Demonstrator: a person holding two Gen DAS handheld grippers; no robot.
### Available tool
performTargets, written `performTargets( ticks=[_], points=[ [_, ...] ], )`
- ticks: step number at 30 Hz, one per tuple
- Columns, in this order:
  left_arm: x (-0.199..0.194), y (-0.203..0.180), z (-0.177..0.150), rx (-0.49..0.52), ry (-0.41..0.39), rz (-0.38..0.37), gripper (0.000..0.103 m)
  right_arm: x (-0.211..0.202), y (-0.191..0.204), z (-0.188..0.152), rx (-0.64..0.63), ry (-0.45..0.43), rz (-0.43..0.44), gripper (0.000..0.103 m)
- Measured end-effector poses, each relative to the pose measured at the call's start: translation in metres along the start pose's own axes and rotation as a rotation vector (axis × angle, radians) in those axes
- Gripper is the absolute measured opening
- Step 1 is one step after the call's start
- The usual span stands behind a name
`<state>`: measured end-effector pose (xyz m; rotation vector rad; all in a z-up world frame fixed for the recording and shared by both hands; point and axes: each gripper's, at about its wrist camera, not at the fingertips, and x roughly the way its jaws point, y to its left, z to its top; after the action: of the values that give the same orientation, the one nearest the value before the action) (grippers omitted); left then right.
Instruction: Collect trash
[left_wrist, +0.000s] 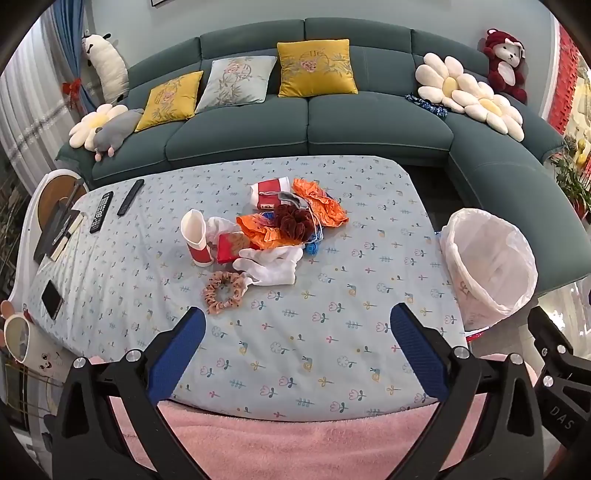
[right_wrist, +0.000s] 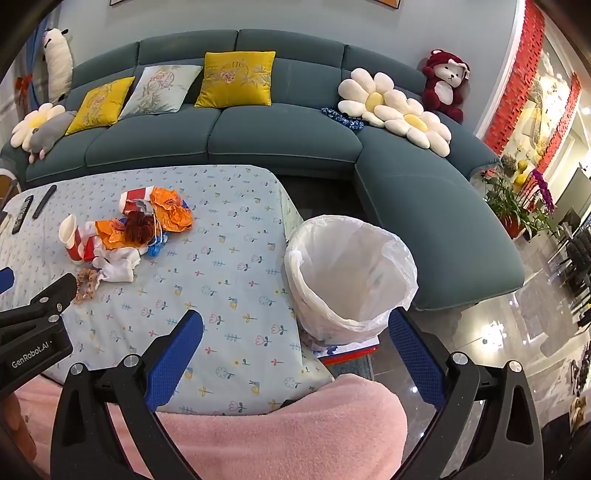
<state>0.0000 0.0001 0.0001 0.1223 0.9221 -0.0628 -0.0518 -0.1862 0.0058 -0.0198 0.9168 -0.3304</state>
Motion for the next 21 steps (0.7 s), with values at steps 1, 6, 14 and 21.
performTargets(
  ticks=[1,6,14,21],
  points=[
    [0.0000,0.0000,0.0000,0.000,-0.001,-0.001,0.095,-0.0017,-0.0019,0.0003,-0.001,-0.002,-0.001,0.096],
    [-0.0003,0.0001,0.0000,-0.002,-0.007,-0.002,0.095,-0.0016,-0.0011,0.0003,-0.002,-0.003,-0.002,0.096],
    [-0.0003,0.0000,0.0000,-0.002,-0.009,-0.004,0.095,-0.0025,-0.0018,0.0000,-0.003,-0.007,-0.005,0.096],
    [-0.0005,0.0001,0.0001,-0.004,-0.010,-0.005,0.095,-0.0029,-0.0019,0.0000,-0.003,-0.007,-0.006,0.096]
  ],
)
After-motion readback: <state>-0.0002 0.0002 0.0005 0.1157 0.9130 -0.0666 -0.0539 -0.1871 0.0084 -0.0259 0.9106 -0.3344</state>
